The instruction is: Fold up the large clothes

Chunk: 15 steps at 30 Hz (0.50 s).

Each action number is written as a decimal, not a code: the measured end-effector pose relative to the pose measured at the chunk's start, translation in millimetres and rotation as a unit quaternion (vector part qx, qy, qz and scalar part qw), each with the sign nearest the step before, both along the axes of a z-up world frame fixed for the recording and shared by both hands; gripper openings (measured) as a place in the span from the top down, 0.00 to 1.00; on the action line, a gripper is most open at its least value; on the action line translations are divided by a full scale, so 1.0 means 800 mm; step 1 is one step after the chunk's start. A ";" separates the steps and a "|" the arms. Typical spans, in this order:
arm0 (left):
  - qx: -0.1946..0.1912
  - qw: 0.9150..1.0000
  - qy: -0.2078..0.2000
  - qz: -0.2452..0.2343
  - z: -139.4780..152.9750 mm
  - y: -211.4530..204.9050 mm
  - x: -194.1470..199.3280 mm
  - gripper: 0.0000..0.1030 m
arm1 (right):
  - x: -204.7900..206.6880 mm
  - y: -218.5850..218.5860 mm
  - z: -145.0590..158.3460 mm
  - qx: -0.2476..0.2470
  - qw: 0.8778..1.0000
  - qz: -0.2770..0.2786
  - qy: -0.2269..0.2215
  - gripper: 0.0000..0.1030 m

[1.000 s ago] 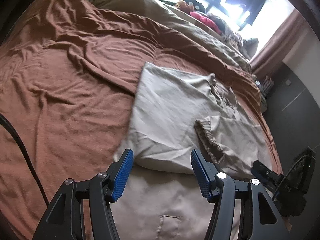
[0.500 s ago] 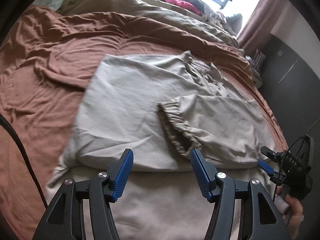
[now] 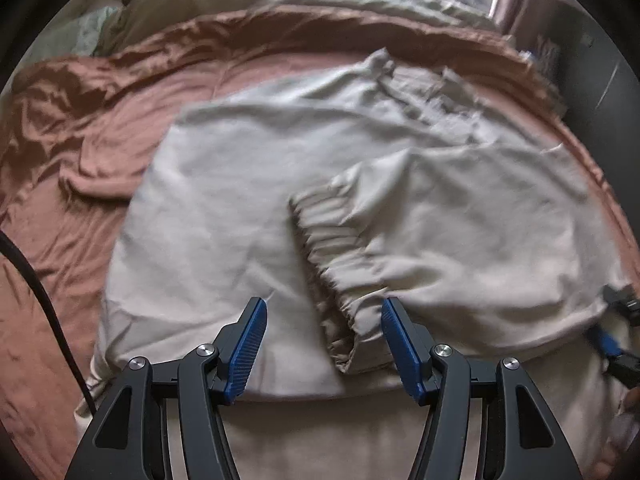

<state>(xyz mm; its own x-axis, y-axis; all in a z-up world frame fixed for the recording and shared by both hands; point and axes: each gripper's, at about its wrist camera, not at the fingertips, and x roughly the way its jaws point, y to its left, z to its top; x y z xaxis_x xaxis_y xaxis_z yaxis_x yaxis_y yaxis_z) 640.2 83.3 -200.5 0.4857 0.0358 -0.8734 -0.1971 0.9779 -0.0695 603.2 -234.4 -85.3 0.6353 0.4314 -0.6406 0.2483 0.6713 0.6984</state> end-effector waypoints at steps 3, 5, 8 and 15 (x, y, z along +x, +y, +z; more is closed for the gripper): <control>0.009 1.000 0.009 -0.007 0.002 0.006 -0.003 0.40 | -0.014 -0.002 0.023 -0.014 1.000 0.002 -0.027 0.34; 0.000 1.000 -0.006 -0.005 0.020 0.012 -0.013 0.40 | -0.026 -0.001 0.034 -0.015 0.999 0.006 -0.047 0.34; 0.001 1.000 -0.025 -0.012 0.049 0.013 -0.033 0.40 | -0.045 0.003 0.041 -0.026 0.998 0.011 -0.054 0.34; -0.019 0.998 -0.051 -0.014 0.112 0.029 -0.110 0.40 | -0.098 0.014 0.067 -0.063 0.994 0.042 -0.081 0.34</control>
<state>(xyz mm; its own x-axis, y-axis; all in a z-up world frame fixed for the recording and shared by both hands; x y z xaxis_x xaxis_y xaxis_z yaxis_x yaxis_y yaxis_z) 551.8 106.1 -111.0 0.5729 -0.0118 -0.8195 -0.1592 0.9792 -0.1254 524.6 -222.9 -31.9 0.6996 0.4108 -0.5846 0.0785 0.7690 0.6344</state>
